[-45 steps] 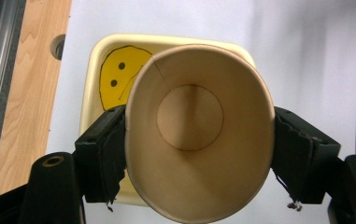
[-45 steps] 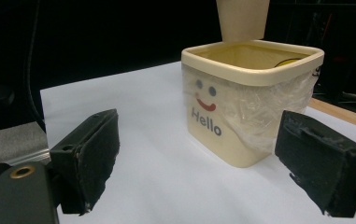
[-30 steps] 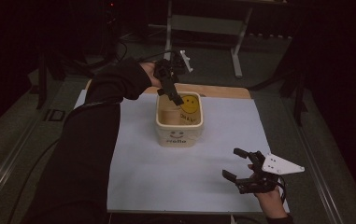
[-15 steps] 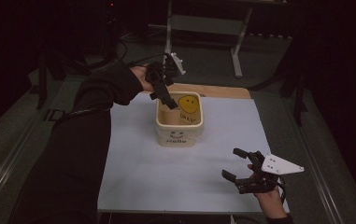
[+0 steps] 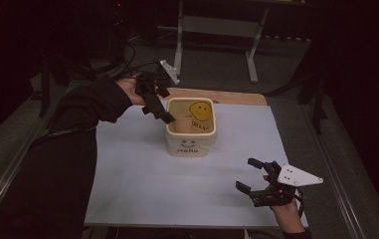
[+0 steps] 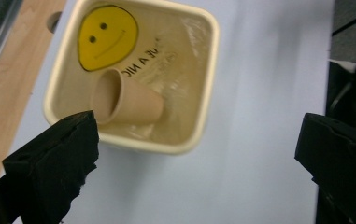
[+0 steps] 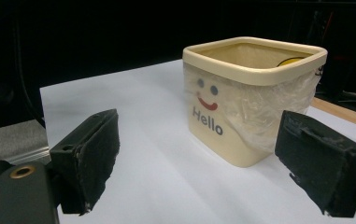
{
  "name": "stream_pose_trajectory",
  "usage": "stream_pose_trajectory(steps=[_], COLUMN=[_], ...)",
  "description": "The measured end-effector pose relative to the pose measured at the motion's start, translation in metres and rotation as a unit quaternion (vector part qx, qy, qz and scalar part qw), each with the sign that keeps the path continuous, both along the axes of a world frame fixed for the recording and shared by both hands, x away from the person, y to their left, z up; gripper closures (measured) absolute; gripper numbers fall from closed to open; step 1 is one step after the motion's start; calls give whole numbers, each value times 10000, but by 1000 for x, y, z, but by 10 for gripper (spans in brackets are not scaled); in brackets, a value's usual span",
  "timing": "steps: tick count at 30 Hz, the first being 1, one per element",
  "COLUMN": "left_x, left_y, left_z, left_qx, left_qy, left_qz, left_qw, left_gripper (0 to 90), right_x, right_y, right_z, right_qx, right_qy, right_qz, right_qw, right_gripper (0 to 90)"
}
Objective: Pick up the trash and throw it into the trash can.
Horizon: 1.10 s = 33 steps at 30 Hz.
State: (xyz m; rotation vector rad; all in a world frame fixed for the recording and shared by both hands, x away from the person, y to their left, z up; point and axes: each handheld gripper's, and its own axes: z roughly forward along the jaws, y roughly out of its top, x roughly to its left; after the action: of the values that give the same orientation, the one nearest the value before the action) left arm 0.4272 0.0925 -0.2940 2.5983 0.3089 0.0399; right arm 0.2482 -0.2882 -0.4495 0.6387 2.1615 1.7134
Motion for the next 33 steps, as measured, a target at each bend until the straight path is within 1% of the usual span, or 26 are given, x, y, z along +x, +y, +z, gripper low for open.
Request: stream_pose_trajectory(steps=[1,4,6,7,8,10,12,13,14,15,16,18,19,21,24,25,26,27,28,30,31,32,33], left_x=[-7,-18,-20,-27,-31,-37,-39,-45,-45,-49,-51,-53,-58,-62,-65,-69,-72,-72,-76,-77,-84,-87,-87], left_y=[8,18,20,26,30,35,37,43,43,49,53,55,61,66,71,74,77,77,81,82,84,85,85], left_z=[1,0,0,-2,-3,-6,-7,-10,-10,-13,-15,-16,-19,-22,-25,-29,-32,-32,-36,-38,-44,-48,-48], left_qx=[-58,-195,-212,-265,-291,-336,-334,-392,-392,-518,-606,-638,-774,-819,-860,-817,-828,-828,-907,-912,-942,-941,-941], left_qy=[-18,-79,-75,-122,-102,-122,-128,-117,-117,-15,2,1,61,105,104,69,24,24,64,38,60,34,34], left_qz=[43,15,26,8,11,41,45,75,75,88,134,156,126,184,240,269,309,309,356,350,348,346,346], left_qw=[10000,9998,9997,9996,9995,9994,9993,9991,9991,9986,9981,9978,9969,9964,9960,9963,9961,9961,9952,9952,9949,9950,9950], left_gripper=[4,4,4,4,4,4,4,4,4,4,4,4,4,4,4,4,4,4,4,4,5,5,5], right_x=[0,0,0,0,0,0,0,0,0,0,0,0,0,0,0,1,1,1,0,0,1,1,1], right_y=[0,1,1,1,1,1,1,2,2,2,2,2,2,2,2,3,3,3,3,3,3,3,2], right_z=[0,0,0,0,0,0,0,0,0,0,0,0,0,-1,-1,-1,-1,-1,-1,-1,-1,-1,-1], right_qx=[-4,-12,-21,-40,-41,-43,-33,-31,-31,-44,-52,-58,-58,-58,-68,-79,-80,-80,-83,-73,-70,-66,-49], right_qy=[8,10,5,-5,-10,-20,-19,-29,-29,-19,-20,-25,-34,-27,-21,-19,-19,-20,-21,-15,-16,-14,-6], right_qz=[6,7,8,0,-9,-16,-13,-18,-18,-20,-24,-23,-29,-33,-34,-31,-31,-25,-28,-27,-30,-29,-19], right_qw=[10000,10000,10000,10000,10000,10000,10000,10000,10000,10000,10000,10000,10000,10000,10000,10000,10000,10000,10000,10000,10000,10000,10000], right_gripper=[135,135,135,139,139,139,139,139,139,139,139,139,139,139,139,139,139,139,139,139,139,139,139])
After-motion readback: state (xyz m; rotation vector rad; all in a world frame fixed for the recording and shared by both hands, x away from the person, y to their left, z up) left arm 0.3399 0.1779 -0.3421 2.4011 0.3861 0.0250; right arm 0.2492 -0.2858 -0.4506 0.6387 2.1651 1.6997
